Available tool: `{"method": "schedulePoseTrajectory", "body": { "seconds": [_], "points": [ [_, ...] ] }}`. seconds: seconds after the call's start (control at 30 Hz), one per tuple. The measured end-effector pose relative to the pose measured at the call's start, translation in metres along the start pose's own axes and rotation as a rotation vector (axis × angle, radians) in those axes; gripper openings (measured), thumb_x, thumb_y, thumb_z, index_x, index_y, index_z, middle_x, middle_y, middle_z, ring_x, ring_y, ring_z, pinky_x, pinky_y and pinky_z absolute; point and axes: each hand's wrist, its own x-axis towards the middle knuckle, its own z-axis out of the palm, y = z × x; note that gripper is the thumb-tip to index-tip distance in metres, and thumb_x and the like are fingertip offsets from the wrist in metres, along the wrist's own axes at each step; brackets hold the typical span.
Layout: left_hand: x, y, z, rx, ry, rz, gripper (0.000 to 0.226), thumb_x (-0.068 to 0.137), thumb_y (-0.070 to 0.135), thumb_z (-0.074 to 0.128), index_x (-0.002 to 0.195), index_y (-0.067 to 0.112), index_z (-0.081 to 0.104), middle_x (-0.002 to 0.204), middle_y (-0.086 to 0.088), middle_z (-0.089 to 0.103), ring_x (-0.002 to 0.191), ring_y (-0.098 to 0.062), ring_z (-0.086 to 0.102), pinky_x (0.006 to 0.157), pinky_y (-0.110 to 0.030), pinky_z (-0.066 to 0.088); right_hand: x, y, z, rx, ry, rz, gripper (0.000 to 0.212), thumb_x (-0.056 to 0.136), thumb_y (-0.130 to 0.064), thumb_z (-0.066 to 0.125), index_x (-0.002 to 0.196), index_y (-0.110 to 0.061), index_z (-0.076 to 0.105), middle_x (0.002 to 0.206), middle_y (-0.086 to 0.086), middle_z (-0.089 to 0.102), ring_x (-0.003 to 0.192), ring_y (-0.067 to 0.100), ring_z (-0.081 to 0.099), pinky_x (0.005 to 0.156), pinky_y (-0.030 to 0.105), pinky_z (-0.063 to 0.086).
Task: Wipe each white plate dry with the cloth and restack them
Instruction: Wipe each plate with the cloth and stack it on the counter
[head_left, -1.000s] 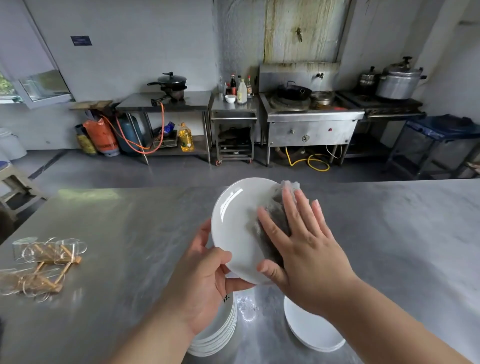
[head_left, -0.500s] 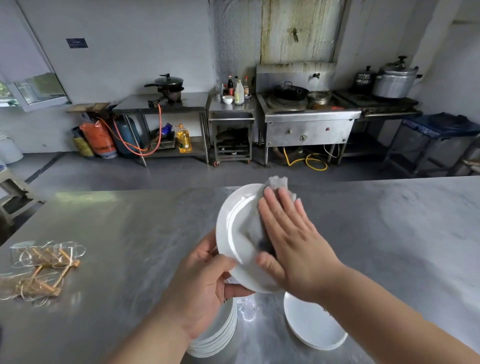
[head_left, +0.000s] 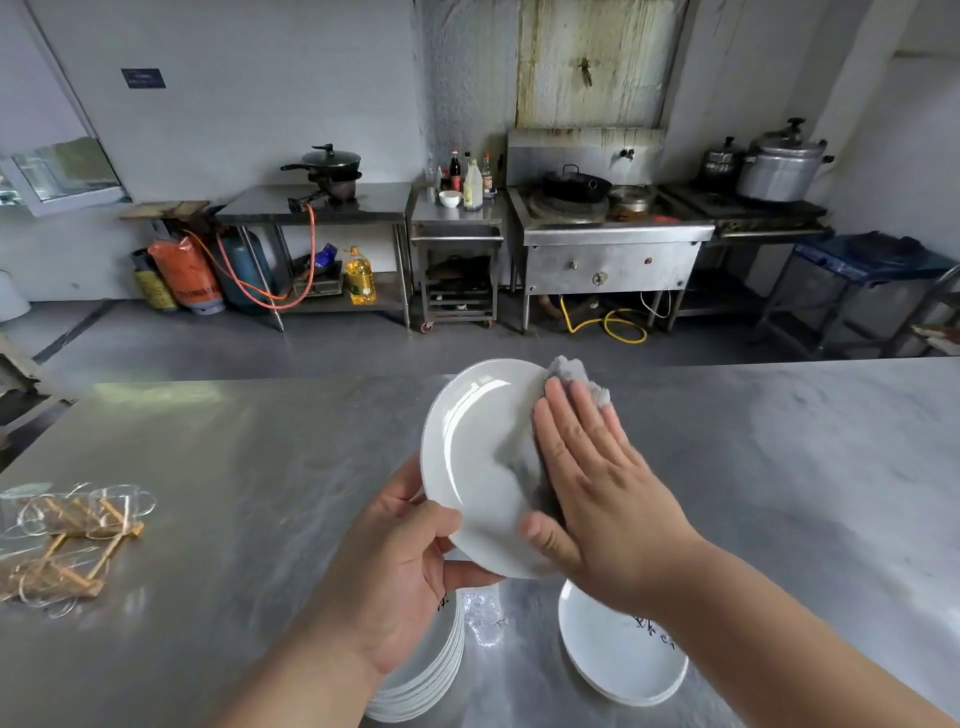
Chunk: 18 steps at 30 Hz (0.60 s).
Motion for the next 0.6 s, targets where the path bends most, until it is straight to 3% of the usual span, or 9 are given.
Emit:
{"method": "schedulePoseTrajectory", "body": {
  "seconds": [0.1,0.2,0.33,0.4,0.53,0.6],
  "points": [
    [0.006,0.002,0.004,-0.037,0.032,0.032,0.060,0.070,0.012,0.073,0.129,0.021,0.073,0.122,-0.016,0.076,0.093,-0.026,0.076,0.069,-0.046,0.064,-0.018,-0.033,0.017,0.109,0.027,-0.159,0.104,0.097,-0.077,0.008,0.162,0.004,0.012,0.171,0.023,0.000,0.160,0.037,-0.004,0.128,0.056,0.014],
    [0.008,0.000,-0.001,-0.071,0.074,0.030,0.056,0.072,0.004,0.066,0.124,0.024,0.077,0.128,-0.016,0.074,0.101,-0.025,0.075,0.076,-0.044,0.065,-0.025,-0.040,0.025,0.107,-0.005,-0.230,0.103,0.095,-0.080,0.009,0.165,-0.004,0.012,0.174,0.014,0.001,0.161,0.031,-0.002,0.130,0.051,0.014],
    [0.008,-0.003,-0.003,-0.120,0.096,0.021,0.051,0.076,0.001,0.058,0.118,0.023,0.078,0.123,-0.018,0.075,0.099,-0.033,0.076,0.070,-0.056,0.065,-0.005,-0.003,0.006,-0.056,-0.097,-0.036,0.109,0.083,-0.083,-0.016,0.164,-0.010,-0.009,0.170,0.010,-0.023,0.157,0.023,-0.025,0.129,0.045,-0.002],
    [0.009,-0.002,0.002,-0.113,0.082,0.047,0.051,0.078,0.002,0.057,0.120,0.023,0.077,0.124,-0.018,0.075,0.103,-0.036,0.076,0.074,-0.055,0.064,0.001,0.004,0.002,-0.055,-0.093,0.044,0.110,0.081,-0.083,-0.019,0.163,-0.011,-0.015,0.168,0.009,-0.028,0.155,0.021,-0.030,0.129,0.044,-0.007],
    [0.017,0.006,0.010,-0.141,0.132,0.111,0.048,0.076,0.001,0.057,0.113,0.024,0.079,0.115,-0.015,0.077,0.086,-0.027,0.077,0.059,-0.038,0.063,-0.012,-0.029,0.017,0.127,0.014,-0.053,0.107,0.094,-0.081,0.002,0.164,-0.001,0.007,0.172,0.018,-0.004,0.161,0.031,-0.010,0.130,0.052,0.007],
    [0.019,0.007,0.010,-0.142,0.176,0.139,0.050,0.073,0.000,0.057,0.110,0.025,0.080,0.110,-0.013,0.078,0.084,-0.022,0.076,0.061,-0.033,0.062,-0.023,-0.040,0.029,0.193,0.036,-0.136,0.102,0.097,-0.079,0.014,0.165,-0.003,0.010,0.174,0.015,0.001,0.161,0.028,-0.005,0.130,0.050,0.010]
  ]
}}
